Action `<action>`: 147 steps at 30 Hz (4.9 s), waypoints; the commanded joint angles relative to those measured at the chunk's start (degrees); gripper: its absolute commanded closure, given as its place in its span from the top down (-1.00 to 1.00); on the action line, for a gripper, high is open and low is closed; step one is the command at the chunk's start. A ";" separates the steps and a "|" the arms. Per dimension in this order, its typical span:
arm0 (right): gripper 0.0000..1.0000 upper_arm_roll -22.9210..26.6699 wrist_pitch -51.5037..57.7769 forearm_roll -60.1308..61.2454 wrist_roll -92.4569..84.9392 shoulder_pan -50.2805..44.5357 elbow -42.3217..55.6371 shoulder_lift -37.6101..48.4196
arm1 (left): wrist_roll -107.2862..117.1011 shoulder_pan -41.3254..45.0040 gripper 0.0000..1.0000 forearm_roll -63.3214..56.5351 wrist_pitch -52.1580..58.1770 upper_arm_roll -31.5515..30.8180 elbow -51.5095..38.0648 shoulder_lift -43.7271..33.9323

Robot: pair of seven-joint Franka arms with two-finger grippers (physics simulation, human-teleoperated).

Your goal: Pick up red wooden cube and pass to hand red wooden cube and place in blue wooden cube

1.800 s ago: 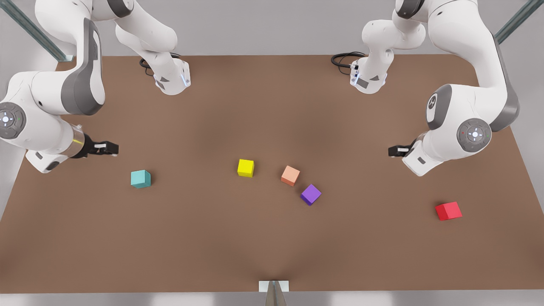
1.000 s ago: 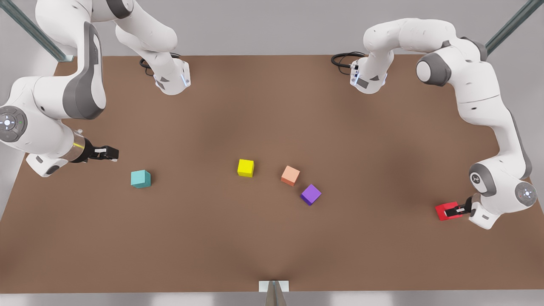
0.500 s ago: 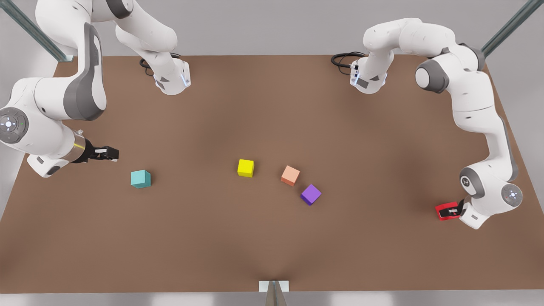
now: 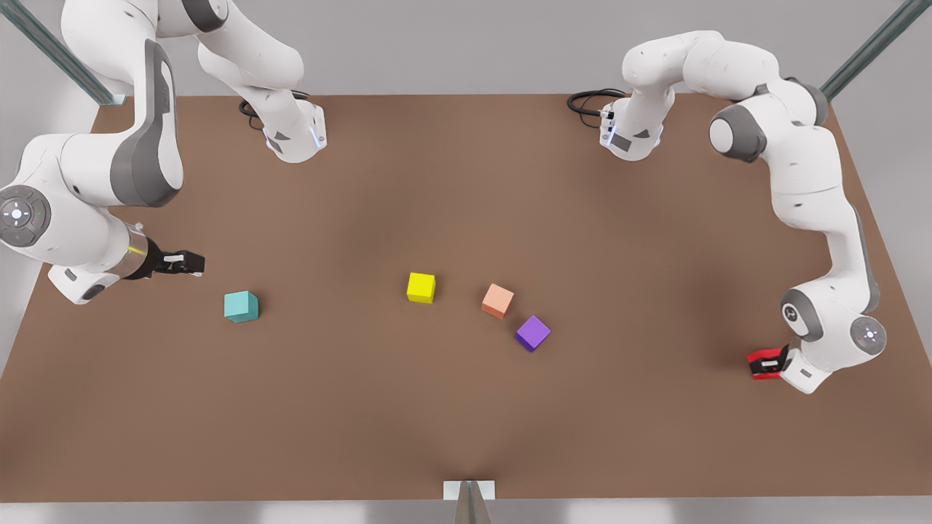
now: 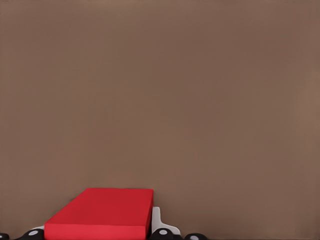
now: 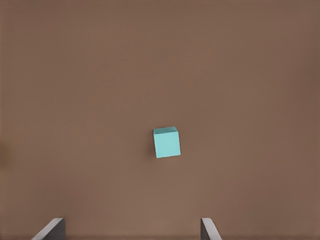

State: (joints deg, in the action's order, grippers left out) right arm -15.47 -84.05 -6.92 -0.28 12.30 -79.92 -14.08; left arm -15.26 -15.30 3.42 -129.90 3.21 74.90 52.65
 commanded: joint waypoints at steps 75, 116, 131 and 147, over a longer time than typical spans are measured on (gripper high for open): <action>1.00 -10.55 -27.49 77.93 -124.88 -13.70 8.11 -44.01 | 9.28 25.23 0.32 45.45 -10.11 -43.46 -15.22 14.06; 0.32 -7.30 -22.57 20.47 -105.63 -4.39 6.01 -32.95 | 35.91 1.24 1.00 -22.57 54.66 -47.32 -13.99 -11.08; 0.35 -5.19 -36.53 -7.06 -105.81 4.31 -24.93 -8.16 | 23.08 17.32 1.00 -2.89 39.99 -11.82 12.73 -37.27; 0.42 -5.10 -57.81 -7.67 -114.77 13.45 -42.51 -4.28 | 22.90 15.74 1.00 -2.89 39.99 -11.82 12.81 -35.95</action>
State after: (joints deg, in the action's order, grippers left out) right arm -20.56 -136.96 -14.59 -111.52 25.42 -122.39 -18.19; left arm 7.25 0.60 0.49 -90.02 -8.60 87.78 16.74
